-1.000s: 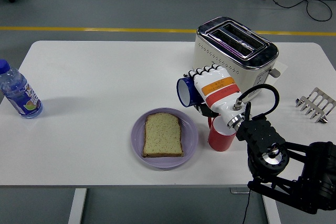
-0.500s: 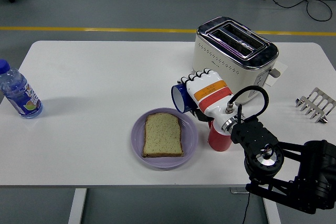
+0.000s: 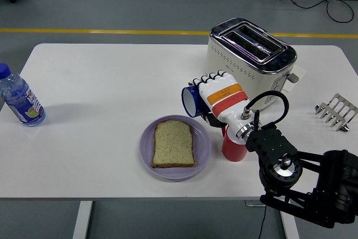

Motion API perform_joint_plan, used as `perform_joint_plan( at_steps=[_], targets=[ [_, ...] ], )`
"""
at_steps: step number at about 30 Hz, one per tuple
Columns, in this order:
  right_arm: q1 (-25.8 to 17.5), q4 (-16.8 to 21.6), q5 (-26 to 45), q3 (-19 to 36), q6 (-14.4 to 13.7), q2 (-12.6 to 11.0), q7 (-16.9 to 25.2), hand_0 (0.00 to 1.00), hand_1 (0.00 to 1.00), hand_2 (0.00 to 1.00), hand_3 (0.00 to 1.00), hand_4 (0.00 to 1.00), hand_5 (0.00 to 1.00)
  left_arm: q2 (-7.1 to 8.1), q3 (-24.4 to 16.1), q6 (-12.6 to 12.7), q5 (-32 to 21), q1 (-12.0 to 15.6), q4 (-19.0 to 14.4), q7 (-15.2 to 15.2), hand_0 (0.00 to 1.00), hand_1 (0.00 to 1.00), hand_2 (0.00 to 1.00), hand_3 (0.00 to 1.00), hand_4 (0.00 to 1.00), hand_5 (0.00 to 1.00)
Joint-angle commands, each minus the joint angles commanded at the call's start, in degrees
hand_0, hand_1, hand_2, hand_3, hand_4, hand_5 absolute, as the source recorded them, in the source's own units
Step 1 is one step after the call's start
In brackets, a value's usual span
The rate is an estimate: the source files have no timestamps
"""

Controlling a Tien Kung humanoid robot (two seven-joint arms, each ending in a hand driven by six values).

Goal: Pick up the cup,pour liquid into bread,place the cup on the desk

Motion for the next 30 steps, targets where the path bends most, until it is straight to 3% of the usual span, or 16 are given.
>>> perform_joint_plan(
  at_steps=[9,15,18,30],
  targets=[
    [-3.09,0.15,0.00,5.86,-10.11,-0.89,0.57,0.542,0.397,0.518,0.541,0.593,0.002,0.01,-0.18,0.00,0.19,0.05,-0.01,-0.01,0.635,0.646,0.655,0.544,0.318,0.841],
    [-6.17,2.01,5.88,11.55,-13.81,-2.16,6.56,0.547,0.397,0.519,0.546,0.581,0.002,0.06,-0.27,-0.01,0.34,-0.02,-0.02,0.01,0.635,0.645,0.656,0.544,0.318,0.840],
    [-7.94,3.39,12.29,14.01,-14.12,-2.79,9.01,0.549,0.401,0.523,0.588,0.582,0.002,0.08,-0.44,0.00,0.48,-0.04,-0.02,-0.01,0.635,0.645,0.656,0.544,0.319,0.842],
    [-16.17,7.84,41.34,25.58,-14.12,-4.79,26.46,0.559,0.408,0.528,0.611,0.584,0.002,0.04,-0.50,0.08,0.87,0.04,-0.02,-0.06,0.635,0.645,0.656,0.544,0.318,0.842]
  ],
)
